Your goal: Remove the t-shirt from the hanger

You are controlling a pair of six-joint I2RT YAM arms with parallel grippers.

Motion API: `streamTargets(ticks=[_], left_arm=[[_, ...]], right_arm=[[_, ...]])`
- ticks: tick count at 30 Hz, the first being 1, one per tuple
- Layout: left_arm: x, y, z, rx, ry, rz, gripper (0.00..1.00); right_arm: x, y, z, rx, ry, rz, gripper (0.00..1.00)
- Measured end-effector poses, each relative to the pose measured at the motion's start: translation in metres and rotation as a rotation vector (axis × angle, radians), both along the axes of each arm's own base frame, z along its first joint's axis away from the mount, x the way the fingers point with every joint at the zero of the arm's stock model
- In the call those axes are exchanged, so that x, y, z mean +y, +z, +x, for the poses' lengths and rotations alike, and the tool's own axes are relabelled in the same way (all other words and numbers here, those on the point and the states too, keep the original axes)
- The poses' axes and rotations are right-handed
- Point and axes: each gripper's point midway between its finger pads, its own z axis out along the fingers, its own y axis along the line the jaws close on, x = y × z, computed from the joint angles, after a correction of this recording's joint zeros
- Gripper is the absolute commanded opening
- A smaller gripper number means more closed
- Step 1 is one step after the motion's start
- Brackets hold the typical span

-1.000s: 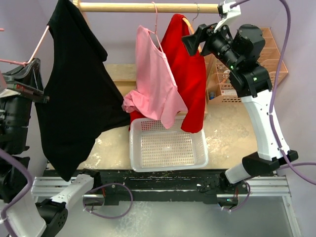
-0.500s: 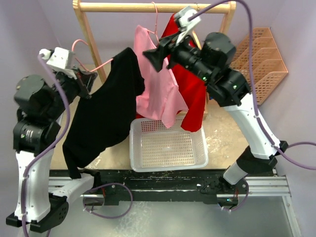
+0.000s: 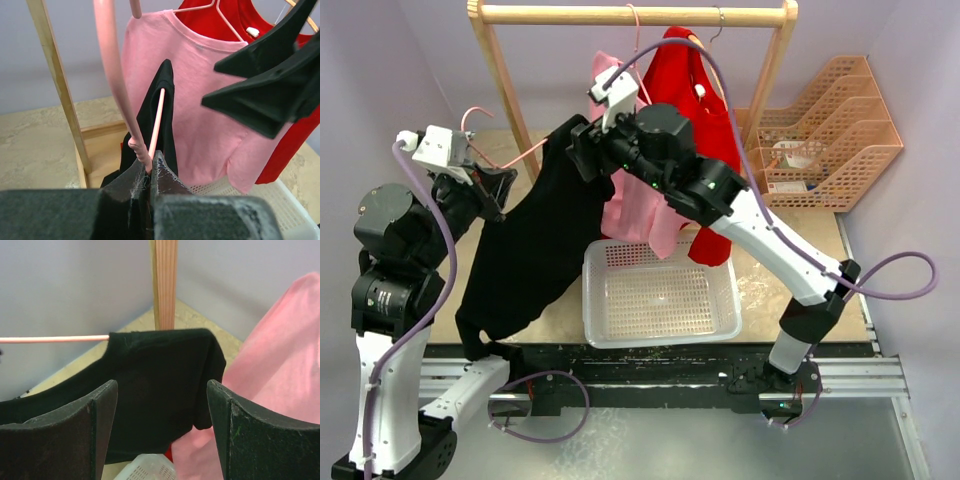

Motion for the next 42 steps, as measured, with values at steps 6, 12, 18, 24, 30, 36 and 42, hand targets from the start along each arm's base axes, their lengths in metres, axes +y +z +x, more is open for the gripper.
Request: streamTargets(ticks=[6,12,18,24,30,36,42], left_arm=[[0.004,-0.008,-0.001,0.003,0.021,-0.005,0.0],[0.007,-0.02,0.005,0.032,0.047,-0.004,0.0],[0.007,-0.028,0.009,0.052,0.058,-0.009,0.0],[0.007,-0.027,0.009,0.047,0.058,-0.017,0.0],[0.007,-0.026,0.008,0.04,0.055,-0.02,0.0],[0.006,-0.025,0.006,0.035,0.051,-0.021,0.0],[0.006,-0.03,0.007,0.044,0.05,-0.019,0.0]], right_arm=[[0.02,-0.043,0.002,0.066,-0.019,-0.041,0.75],[0.033,-0.042,-0.003,0.073,-0.007,0.01,0.74],[0.041,-0.04,-0.009,0.079,0.007,0.043,0.74],[0.049,-0.044,-0.005,0.086,0.007,0.057,0.74],[0.063,-0.064,0.003,0.114,-0.005,0.038,0.73],[0.07,-0.08,0.009,0.137,-0.016,0.025,0.73],[0.072,-0.071,0.01,0.132,-0.02,0.067,0.73]])
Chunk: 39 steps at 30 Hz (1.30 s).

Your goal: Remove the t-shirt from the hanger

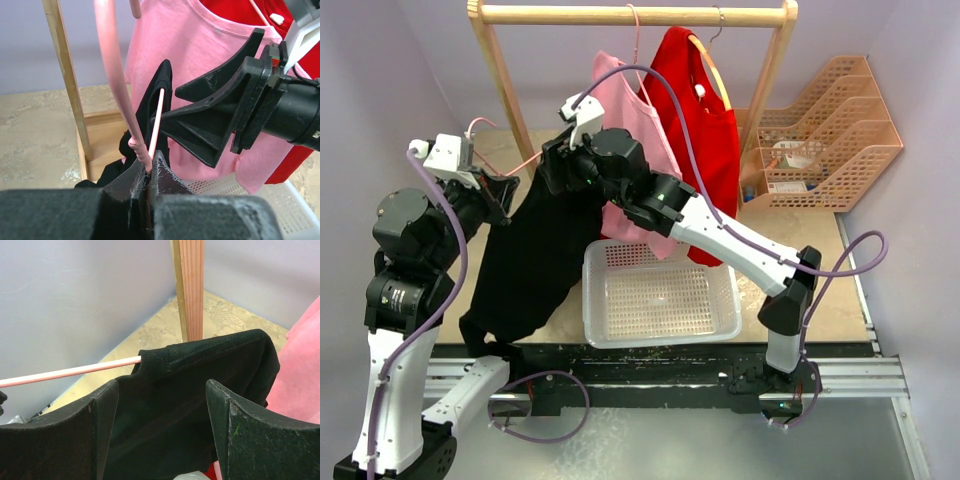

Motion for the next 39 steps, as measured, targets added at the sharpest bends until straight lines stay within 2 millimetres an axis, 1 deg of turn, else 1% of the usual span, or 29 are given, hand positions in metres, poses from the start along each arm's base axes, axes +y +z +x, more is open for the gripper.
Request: streamTargets(ticks=[5,9,11,16,24,34,37,39], left_arm=[[0.0,-0.004,0.002,0.007,0.0,0.001,0.0],[-0.001,-0.005,0.002,0.01,-0.001,0.002,0.0],[-0.001,-0.005,0.002,0.008,-0.001,0.001,0.0],[-0.001,-0.004,0.002,0.003,-0.003,0.0,0.0],[-0.002,-0.001,-0.002,-0.007,-0.014,-0.004,0.0],[-0.005,0.0,-0.004,-0.005,-0.03,-0.021,0.0],[-0.005,0.0,-0.005,-0.006,-0.03,-0.022,0.0],[-0.005,0.001,-0.006,-0.007,-0.03,-0.022,0.0]], right_arm=[[-0.006,0.003,-0.004,0.006,-0.005,0.023,0.73],[-0.01,0.019,-0.007,-0.009,-0.006,0.063,0.73],[-0.009,0.022,-0.007,-0.014,-0.007,0.076,0.72],[-0.006,0.016,-0.006,-0.001,-0.007,0.075,0.72],[0.001,0.001,0.005,0.013,-0.045,0.053,0.71],[-0.009,0.002,0.015,-0.005,-0.125,0.049,0.61],[-0.01,0.001,0.016,-0.006,-0.133,0.045,0.54],[-0.011,0.0,0.017,-0.007,-0.136,0.041,0.52]])
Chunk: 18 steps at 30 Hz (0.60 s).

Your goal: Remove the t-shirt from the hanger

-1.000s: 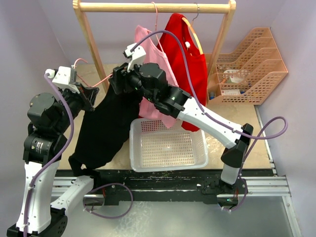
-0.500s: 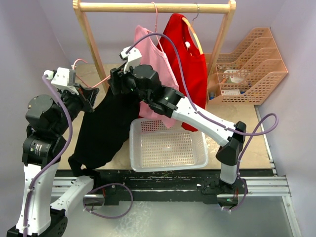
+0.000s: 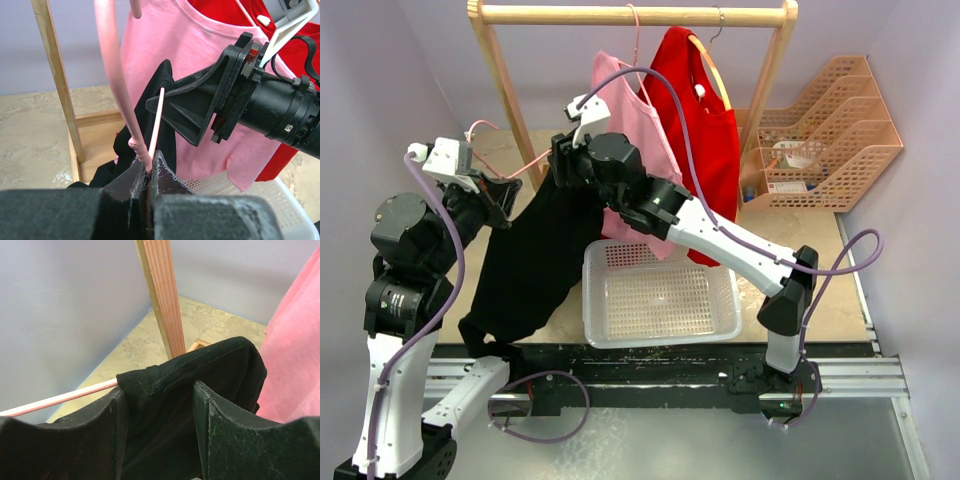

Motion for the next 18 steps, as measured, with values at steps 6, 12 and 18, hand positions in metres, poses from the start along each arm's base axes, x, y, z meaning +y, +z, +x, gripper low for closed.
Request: streamTargets(ticks=[6,12,18], left_arm=[[0.0,-0.001,0.0,0.003,0.001,0.001,0.0],[-0.001,-0.01,0.003,0.025,0.001,0.005,0.0],[-0.001,-0.014,0.006,0.039,0.002,0.008,0.0]], right_arm=[[0.0,-0.007,0.002,0.001,-0.013,-0.007,0.51],[-0.001,-0.021,0.002,0.009,-0.016,-0.022,0.5],[-0.005,-0.029,0.003,0.017,-0.031,-0.037,0.57]])
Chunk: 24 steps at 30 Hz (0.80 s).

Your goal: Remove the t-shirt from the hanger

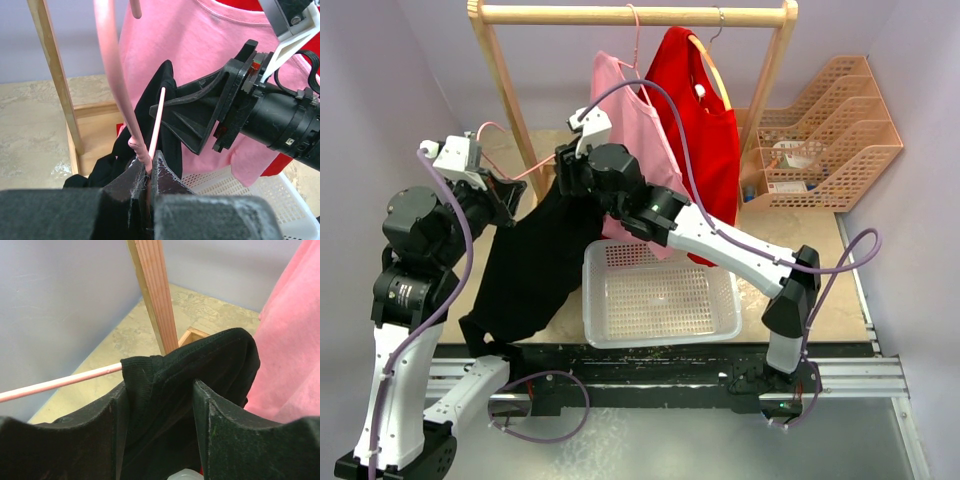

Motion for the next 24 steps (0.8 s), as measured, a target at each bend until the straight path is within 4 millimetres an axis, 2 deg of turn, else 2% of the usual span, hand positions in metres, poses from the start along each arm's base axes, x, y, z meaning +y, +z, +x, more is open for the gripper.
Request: streamTargets(ticks=[3,11,17,24], left_arm=[[0.0,-0.001,0.001,0.002,0.0,0.001,0.0],[0.001,0.0,0.001,-0.001,0.004,0.0,0.0],[0.001,0.001,0.0,-0.004,0.008,0.0,0.0],[0.001,0.002,-0.002,-0.009,0.006,-0.002,0.0]], right_arm=[[-0.004,0.002,-0.003,0.001,0.0,0.003,0.6],[-0.014,0.023,-0.009,-0.025,-0.001,0.049,0.61],[-0.014,0.024,-0.008,-0.027,-0.005,0.053,0.6],[-0.014,0.023,-0.007,-0.026,-0.009,0.049,0.46]])
